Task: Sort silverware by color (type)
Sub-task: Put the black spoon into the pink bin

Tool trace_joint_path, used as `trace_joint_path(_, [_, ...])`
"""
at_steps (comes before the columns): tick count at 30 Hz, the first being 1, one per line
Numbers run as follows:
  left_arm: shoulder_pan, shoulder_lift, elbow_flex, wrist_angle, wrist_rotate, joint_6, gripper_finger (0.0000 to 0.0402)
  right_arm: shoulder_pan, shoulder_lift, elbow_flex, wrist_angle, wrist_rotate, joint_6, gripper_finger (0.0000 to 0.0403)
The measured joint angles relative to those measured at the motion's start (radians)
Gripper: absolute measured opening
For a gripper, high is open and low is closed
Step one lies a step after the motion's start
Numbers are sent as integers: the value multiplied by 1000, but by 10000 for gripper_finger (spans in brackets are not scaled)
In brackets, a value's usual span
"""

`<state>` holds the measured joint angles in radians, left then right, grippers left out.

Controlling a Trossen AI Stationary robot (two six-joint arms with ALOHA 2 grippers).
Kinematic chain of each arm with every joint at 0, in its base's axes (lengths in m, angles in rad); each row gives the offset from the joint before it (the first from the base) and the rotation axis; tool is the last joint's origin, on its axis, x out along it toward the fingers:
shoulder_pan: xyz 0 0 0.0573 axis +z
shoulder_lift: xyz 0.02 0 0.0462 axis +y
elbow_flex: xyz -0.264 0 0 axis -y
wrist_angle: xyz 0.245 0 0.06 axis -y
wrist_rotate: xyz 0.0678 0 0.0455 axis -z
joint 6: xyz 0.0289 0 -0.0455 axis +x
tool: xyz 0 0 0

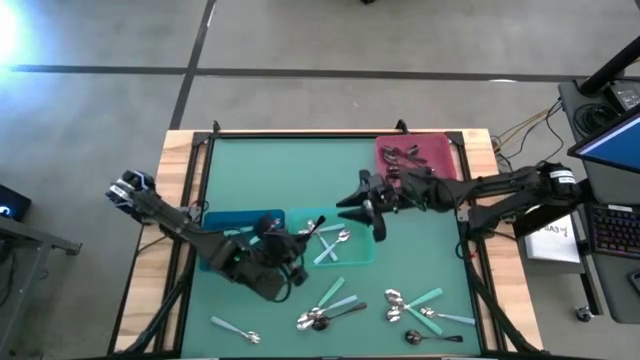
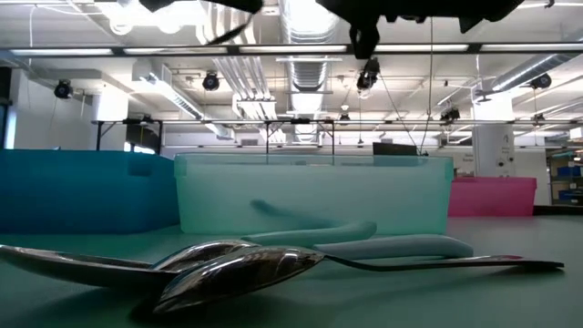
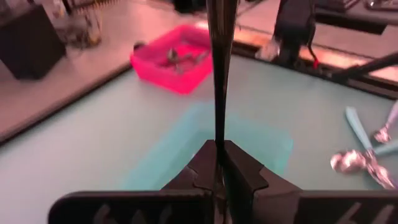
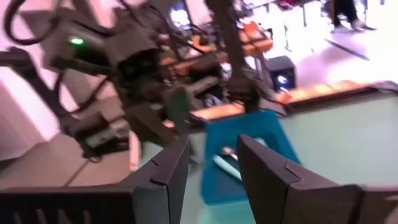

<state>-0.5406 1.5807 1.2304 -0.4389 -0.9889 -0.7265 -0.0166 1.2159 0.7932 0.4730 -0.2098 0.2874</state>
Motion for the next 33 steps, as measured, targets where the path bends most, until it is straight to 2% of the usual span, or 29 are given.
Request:
trace_joint_path(4, [31, 22, 0, 111, -36, 102, 0, 41, 23, 3, 38, 1, 0, 127])
trace_joint_path(14, [58, 64, 0, 284, -42, 204, 0, 54, 92, 46, 41, 4, 0, 128])
trace_joint_path(23, [60, 68, 0, 333, -47, 239, 0, 54, 167, 114, 39, 11, -17, 126])
trace_joint_path(26, [61, 68, 0, 334, -50, 240, 0, 54, 178, 127, 35, 11, -26, 101])
trace_joint_path(30, [61, 69, 0, 334, -57, 246, 0, 54, 181, 135, 34, 6, -36, 26])
trace_joint_path(33, [61, 69, 0, 334, -59, 246, 0, 54, 180, 135, 33, 7, -41, 11])
